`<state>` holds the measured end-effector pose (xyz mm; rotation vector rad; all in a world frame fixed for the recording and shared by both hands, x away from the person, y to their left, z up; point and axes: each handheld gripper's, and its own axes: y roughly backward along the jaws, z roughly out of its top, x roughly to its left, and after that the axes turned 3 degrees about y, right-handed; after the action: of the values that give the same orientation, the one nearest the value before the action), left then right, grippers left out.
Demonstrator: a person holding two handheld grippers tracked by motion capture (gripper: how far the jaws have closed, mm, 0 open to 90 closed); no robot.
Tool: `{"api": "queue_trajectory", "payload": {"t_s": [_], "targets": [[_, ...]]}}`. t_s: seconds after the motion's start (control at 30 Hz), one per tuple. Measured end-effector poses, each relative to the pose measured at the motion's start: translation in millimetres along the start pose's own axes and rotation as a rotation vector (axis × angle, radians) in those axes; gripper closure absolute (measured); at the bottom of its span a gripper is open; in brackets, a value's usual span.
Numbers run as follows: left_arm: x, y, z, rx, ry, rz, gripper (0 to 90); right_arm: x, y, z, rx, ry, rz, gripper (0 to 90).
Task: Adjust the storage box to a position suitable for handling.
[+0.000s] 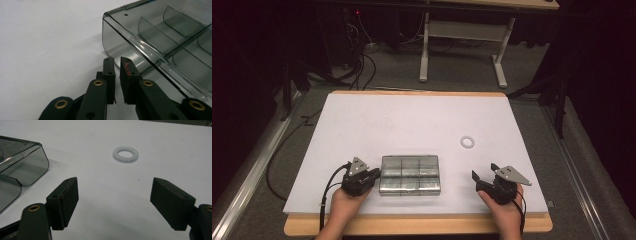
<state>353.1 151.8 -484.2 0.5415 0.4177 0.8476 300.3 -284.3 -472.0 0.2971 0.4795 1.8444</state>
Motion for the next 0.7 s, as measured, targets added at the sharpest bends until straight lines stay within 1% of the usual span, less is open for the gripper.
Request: {"api": "queue_trajectory", "payload": {"t_s": [0.13, 0.17, 0.27, 0.33, 0.37, 0.53, 0.63, 0.67, 0.7], "targets": [[-7.3, -3.9, 2.8, 0.006, -0.022, -0.002, 83.7, -0.4, 0.4, -0.7, 0.004, -0.005, 0.002, 24.6], [-9.0, -5.1, 3.2, 0.004, -0.023, -0.011, 83.6, -0.9, 0.6, -0.8, 0.004, -0.006, 0.003, 24.6], [-15.2, -8.4, 5.0, 0.006, -0.040, -0.016, 83.6, -2.2, 1.5, -1.3, 0.003, -0.015, 0.004, 24.8], [-20.9, -12.3, 7.1, 0.007, -0.048, -0.028, 83.5, -2.3, 1.6, -1.4, 0.004, -0.018, 0.003, 24.8], [-20.9, -12.3, 7.1, 0.007, -0.048, -0.028, 83.3, -2.3, 1.6, -1.4, 0.004, -0.018, 0.003, 24.8], [-35.2, -19.8, 10.8, 0.007, -0.082, -0.053, 83.2, -2.6, 0.8, -1.7, 0.011, 0.001, -0.013, 24.4], [-41.7, -22.2, 11.6, 0.004, -0.094, -0.069, 83.2, -4.2, 0.8, -2.1, 0.008, -0.004, -0.016, 24.1], [-44.2, -22.7, 11.6, 0.004, -0.107, -0.070, 83.0, -4.8, 0.6, -2.1, 0.012, -0.005, -0.014, 24.2], [-45.7, -23.1, 11.4, -0.001, -0.108, -0.072, 82.4, -5.1, 0.1, -2.1, 0.015, -0.004, -0.015, 24.1]]}}
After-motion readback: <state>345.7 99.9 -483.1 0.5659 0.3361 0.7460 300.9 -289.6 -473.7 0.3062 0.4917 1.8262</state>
